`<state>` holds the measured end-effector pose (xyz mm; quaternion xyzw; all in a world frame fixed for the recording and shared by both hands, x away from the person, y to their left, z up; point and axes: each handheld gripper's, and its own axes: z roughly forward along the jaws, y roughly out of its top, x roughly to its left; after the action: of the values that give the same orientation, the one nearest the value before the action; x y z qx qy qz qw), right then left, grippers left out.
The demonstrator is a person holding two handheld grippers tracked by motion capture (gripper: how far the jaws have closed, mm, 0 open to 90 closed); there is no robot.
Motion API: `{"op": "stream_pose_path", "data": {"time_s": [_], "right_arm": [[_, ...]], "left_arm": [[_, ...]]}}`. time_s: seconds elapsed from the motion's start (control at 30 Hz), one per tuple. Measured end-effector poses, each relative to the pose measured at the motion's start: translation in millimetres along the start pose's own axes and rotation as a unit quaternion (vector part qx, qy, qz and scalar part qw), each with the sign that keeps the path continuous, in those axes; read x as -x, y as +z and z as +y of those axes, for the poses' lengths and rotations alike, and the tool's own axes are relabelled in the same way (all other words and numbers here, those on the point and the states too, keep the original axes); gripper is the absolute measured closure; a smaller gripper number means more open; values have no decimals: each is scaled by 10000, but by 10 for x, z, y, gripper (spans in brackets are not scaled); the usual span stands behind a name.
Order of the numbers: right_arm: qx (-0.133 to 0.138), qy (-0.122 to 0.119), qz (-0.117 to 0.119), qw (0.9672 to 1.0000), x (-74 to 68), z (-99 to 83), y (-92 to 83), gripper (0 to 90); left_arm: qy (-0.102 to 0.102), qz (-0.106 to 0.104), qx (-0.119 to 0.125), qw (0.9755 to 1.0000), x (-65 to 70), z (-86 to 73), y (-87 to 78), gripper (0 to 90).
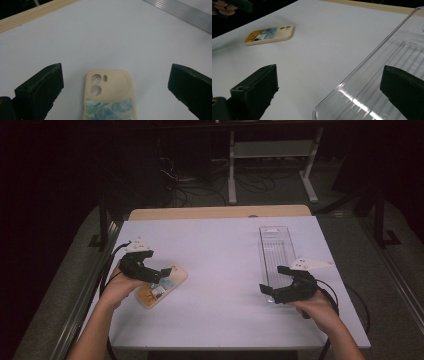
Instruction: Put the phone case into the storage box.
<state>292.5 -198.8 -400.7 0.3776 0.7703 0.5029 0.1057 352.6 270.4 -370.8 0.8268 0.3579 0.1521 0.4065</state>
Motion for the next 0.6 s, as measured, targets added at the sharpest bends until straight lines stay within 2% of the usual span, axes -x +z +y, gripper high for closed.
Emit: {"op": "stream_pose_path", "data": {"time_s": [0.1,0.2,0.27,0.6], "right_arm": [[-6,-12,-2,10000,0,0,0,9],[-4,-7,5,10000,1,0,1,10],[-5,-7,4,10000,1,0,1,10],[-2,-14,7,10000,2,-1,0,10]], "left_arm": [[-36,132,-91,9999,-66,-13,-12,0],[-157,224,-116,9996,-111,-32,-23,0],[-232,235,-71,9994,-132,-40,-35,0],[-263,163,-83,9995,-171,-63,-77,0]]}}
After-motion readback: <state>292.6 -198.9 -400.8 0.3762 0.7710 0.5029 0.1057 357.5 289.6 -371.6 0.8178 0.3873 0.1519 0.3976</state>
